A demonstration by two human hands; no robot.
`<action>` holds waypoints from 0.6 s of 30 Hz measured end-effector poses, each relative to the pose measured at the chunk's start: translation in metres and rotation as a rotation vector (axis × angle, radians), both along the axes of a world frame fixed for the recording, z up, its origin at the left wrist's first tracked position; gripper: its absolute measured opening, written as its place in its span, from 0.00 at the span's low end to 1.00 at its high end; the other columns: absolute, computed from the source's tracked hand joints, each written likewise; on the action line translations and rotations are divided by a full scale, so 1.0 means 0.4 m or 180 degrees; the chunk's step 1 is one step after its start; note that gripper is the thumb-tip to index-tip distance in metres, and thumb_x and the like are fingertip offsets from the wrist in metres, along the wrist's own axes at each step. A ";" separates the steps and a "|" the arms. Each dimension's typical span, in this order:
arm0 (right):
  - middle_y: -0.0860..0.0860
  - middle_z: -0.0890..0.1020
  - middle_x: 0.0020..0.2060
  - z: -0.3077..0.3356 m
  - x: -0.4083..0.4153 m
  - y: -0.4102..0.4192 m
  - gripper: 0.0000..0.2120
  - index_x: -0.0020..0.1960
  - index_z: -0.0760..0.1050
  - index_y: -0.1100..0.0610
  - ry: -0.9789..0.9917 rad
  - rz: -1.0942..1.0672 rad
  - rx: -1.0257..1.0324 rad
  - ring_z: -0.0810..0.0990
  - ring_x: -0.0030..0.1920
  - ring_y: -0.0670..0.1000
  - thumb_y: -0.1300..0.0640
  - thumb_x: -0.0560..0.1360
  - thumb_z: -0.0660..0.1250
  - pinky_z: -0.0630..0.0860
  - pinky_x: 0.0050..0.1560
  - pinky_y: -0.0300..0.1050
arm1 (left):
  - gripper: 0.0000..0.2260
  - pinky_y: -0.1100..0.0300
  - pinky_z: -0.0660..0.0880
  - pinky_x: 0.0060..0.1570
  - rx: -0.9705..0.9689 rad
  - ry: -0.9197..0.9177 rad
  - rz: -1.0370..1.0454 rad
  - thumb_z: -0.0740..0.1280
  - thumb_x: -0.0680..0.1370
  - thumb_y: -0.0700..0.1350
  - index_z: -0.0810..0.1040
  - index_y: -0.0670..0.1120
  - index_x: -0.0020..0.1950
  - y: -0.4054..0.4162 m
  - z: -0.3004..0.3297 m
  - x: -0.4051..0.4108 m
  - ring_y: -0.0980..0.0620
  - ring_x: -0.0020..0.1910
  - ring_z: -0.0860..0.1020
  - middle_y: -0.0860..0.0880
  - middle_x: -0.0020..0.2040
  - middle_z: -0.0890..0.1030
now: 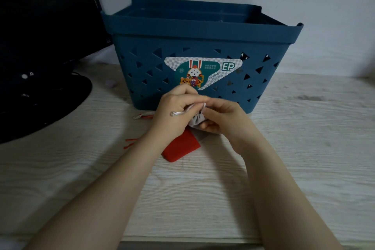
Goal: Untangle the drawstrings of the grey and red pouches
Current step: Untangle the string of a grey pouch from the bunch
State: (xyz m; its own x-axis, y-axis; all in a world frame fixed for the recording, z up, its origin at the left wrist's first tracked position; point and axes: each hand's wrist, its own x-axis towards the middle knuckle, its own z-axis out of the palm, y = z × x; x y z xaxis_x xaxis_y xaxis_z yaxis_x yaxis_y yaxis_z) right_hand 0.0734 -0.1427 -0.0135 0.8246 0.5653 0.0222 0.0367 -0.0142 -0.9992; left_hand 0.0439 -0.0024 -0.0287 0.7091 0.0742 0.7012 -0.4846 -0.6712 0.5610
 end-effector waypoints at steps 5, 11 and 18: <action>0.51 0.77 0.29 0.014 -0.001 -0.001 0.09 0.39 0.75 0.59 -0.0265 -0.0451 -0.0063 0.75 0.25 0.45 0.65 0.77 0.61 0.76 0.30 0.38 | 0.12 0.72 0.69 0.45 -0.0186 0.0173 -0.0207 0.66 0.73 0.39 0.80 0.43 0.55 0.001 0.010 -0.003 0.63 0.43 0.75 0.54 0.41 0.75; 0.52 0.75 0.31 0.034 0.003 -0.007 0.17 0.29 0.70 0.57 0.0619 -0.0650 0.0365 0.73 0.24 0.48 0.61 0.76 0.57 0.66 0.22 0.35 | 0.11 0.74 0.67 0.45 -0.0240 0.0487 -0.0221 0.64 0.77 0.39 0.80 0.43 0.57 -0.003 0.011 -0.006 0.66 0.42 0.74 0.57 0.43 0.74; 0.50 0.79 0.36 0.021 0.020 -0.019 0.20 0.29 0.68 0.55 0.1068 -0.0729 0.1273 0.70 0.30 0.45 0.52 0.78 0.59 0.68 0.28 0.35 | 0.12 0.66 0.68 0.33 -0.0727 0.0980 0.0117 0.53 0.82 0.43 0.74 0.45 0.59 -0.007 0.004 -0.001 0.60 0.27 0.70 0.55 0.35 0.73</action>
State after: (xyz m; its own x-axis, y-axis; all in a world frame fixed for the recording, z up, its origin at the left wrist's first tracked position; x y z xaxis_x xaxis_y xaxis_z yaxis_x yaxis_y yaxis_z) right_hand 0.0815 -0.1503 -0.0053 0.9239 0.3726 -0.0865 -0.2430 0.3972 -0.8850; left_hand 0.0437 -0.0051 -0.0272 0.8779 0.2330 0.4183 -0.2481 -0.5260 0.8135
